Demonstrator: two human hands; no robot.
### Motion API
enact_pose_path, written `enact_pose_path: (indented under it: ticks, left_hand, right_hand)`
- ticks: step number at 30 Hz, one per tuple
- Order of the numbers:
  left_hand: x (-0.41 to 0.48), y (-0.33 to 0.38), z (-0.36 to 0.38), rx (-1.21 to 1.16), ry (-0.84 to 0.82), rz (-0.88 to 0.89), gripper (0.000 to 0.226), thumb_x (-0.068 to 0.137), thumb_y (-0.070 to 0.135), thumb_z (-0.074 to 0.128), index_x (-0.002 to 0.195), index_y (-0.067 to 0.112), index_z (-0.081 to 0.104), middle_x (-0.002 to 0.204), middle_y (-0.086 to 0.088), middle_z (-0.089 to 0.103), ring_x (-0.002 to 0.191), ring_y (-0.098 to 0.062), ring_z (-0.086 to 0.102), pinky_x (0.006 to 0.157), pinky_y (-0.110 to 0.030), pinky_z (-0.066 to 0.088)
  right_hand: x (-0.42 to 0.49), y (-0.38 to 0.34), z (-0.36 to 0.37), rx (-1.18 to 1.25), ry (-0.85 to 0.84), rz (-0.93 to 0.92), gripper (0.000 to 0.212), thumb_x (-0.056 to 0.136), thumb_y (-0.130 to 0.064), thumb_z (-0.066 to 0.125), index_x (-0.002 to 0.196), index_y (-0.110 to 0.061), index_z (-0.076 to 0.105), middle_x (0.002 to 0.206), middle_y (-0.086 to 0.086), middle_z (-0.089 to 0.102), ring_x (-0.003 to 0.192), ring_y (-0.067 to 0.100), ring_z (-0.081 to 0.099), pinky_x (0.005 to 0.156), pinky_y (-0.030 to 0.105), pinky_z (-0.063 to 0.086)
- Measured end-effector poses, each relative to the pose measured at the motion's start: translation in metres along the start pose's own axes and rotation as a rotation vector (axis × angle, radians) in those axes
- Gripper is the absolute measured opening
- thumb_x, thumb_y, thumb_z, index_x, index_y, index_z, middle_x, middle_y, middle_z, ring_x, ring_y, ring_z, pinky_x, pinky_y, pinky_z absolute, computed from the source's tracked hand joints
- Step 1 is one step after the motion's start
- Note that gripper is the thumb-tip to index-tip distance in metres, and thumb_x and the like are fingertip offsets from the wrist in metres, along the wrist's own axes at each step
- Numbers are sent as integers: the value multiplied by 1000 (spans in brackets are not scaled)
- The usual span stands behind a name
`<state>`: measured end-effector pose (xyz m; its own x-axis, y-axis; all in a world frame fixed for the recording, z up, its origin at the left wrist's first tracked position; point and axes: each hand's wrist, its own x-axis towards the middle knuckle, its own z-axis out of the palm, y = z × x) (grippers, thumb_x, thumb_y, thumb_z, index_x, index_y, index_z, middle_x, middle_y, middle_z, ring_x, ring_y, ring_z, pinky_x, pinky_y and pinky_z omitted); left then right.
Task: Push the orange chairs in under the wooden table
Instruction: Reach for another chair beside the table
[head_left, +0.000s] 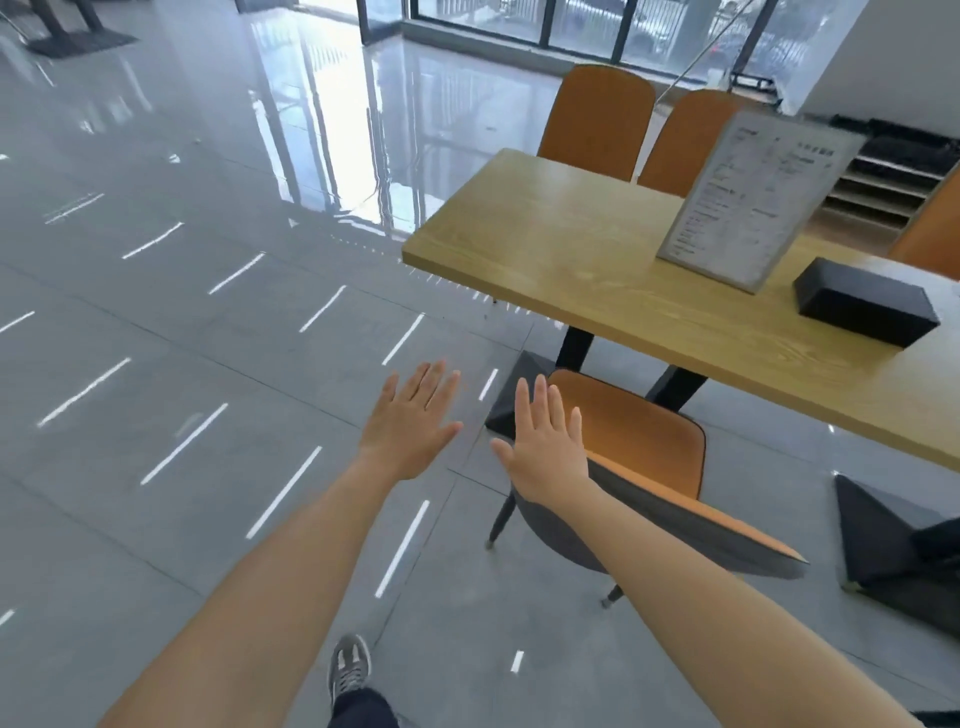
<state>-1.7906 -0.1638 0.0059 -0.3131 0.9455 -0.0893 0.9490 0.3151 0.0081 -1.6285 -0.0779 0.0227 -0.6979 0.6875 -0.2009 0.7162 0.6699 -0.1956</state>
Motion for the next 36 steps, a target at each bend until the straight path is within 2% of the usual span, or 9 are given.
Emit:
enact_pose_path:
  ticks: [8,14,21,26,36]
  left_hand:
    - [45,-193,-21,-3,-14,-73,63,98,45,24,147,19,-6,158,-4,-11,146,-21,-5,117,-45,3]
    - [111,-296,-26,12,-58,-125,64,98,46,24,147,19,-7,158,-5,-11,146,-22,-5,117,-45,3]
    - [246,-388,-33,85,-41,-73,65,97,48,22,147,20,-8,158,-4,-11,146,-21,-6,117,-46,2]
    - [359,-448,-62,132,-38,-71,64,98,47,22,147,19,-9,158,-6,-12,146,-22,-6,117,-46,3]
    - [600,-540,-89,88,-13,62,65,97,47,21,146,20,-11,158,-4,-14,146,-21,-8,118,-45,1]
  right_hand:
    - [132,-140,-16,86,-64,-17,72,98,-43,28,144,-14,-20,154,10,-24,142,26,-21,116,45,-9]
    - [233,-200,-25,81,-59,-42,75,98,-45,29,143,-15,-23,153,10,-26,142,27,-22,115,44,-10]
    - [400,-235,-32,95,4,-69,76,96,-47,32,144,-15,-18,155,9,-21,144,27,-16,116,45,-6]
    - [523,-242,-69,97,30,-81,77,96,-46,32,144,-15,-20,155,9,-21,144,27,-16,116,46,-6]
    - [752,-226,-120,83,44,58,77,97,-47,29,142,-15,-24,154,8,-26,143,28,-19,115,46,-7]
